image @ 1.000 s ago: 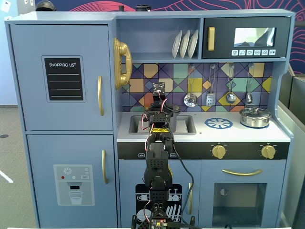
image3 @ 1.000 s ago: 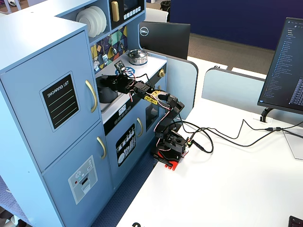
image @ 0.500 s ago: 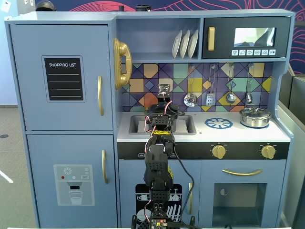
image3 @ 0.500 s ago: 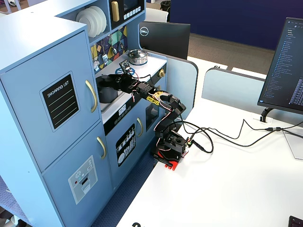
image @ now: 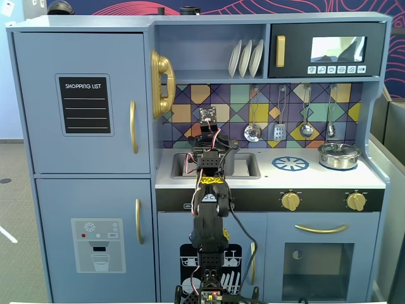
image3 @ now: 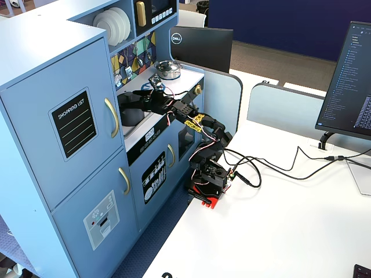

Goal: Pick up the lid from the counter and put it on the gray recipient

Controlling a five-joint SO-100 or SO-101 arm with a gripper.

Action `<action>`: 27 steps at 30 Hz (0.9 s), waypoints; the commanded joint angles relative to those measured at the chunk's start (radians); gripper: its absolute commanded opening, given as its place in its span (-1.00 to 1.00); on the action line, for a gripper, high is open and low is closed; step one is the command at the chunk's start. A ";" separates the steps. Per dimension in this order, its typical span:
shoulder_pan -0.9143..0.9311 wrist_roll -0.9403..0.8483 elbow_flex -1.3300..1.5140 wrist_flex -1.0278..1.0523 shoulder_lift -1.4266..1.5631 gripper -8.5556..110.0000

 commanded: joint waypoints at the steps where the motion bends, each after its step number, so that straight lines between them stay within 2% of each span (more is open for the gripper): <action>1: 0.023 -0.035 -0.043 0.101 0.166 -0.31; 7: 0.005 -0.037 -0.035 0.304 0.333 -0.41; 9: -0.020 -0.028 -0.017 0.459 0.416 -0.51; 13: -0.044 -0.014 0.081 0.738 0.560 -0.85; 17: -0.031 0.155 0.218 0.896 0.621 -0.86; 22: -0.005 0.285 0.560 0.827 0.663 -0.86; 24: -0.015 0.373 0.719 0.719 0.673 -0.86; 27: -0.029 0.388 0.920 0.615 0.695 -0.86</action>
